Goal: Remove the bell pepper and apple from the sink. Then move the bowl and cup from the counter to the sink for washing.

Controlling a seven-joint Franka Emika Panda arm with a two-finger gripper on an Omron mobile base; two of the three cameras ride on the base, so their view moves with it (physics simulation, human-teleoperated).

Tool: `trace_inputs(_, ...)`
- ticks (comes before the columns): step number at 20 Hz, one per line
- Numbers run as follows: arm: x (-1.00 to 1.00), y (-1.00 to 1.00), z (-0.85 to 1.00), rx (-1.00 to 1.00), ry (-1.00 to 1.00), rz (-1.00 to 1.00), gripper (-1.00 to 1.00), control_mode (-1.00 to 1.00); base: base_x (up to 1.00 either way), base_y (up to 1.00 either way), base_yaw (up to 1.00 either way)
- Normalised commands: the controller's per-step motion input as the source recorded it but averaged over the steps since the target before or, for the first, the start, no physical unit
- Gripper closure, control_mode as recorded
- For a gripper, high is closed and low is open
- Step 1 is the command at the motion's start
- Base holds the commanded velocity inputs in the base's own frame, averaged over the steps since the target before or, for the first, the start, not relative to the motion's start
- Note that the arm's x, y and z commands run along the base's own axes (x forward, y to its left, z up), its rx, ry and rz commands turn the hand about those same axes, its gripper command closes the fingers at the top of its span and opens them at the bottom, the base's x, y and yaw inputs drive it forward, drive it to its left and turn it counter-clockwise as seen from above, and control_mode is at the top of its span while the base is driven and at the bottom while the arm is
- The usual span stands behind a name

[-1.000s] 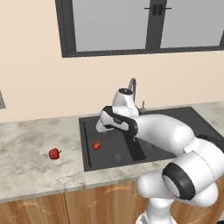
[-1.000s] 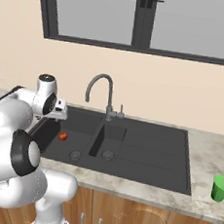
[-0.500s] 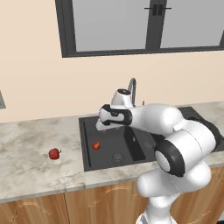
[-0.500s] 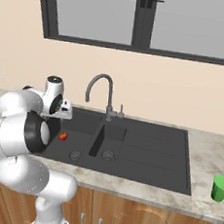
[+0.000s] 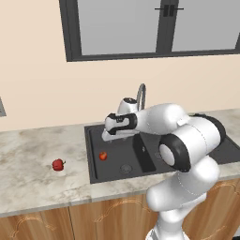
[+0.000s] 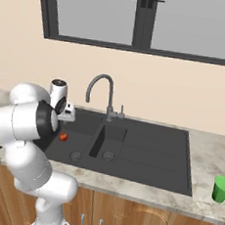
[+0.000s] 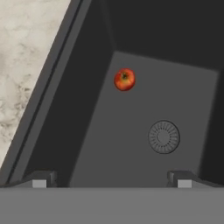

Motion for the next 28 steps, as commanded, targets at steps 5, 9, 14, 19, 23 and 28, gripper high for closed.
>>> trace_inputs(5,0.21,0.06,-0.27,0.0,0.0,-0.05,-1.0,-1.0,0.0,0.0,0.0)
trace_inputs(9,0.23,0.07,-0.23,0.0,-0.02,-0.08,-1.0,-1.0,0.0,0.0,0.0)
trace_inputs(14,0.27,0.11,-0.21,0.0,-0.02,-0.08,-1.0,-1.0,0.0,0.0,0.0)
trace_inputs(19,0.23,0.11,-0.2,0.02,0.0,-0.08,-1.0,-1.0,0.0,0.0,0.0)
trace_inputs(23,0.24,0.08,-0.21,0.02,0.0,-0.09,-1.0,-1.0,0.0,0.0,0.0)
trace_inputs(28,0.22,0.04,-0.25,0.0,0.0,-0.1,-1.0,-1.0,0.0,0.0,0.0)
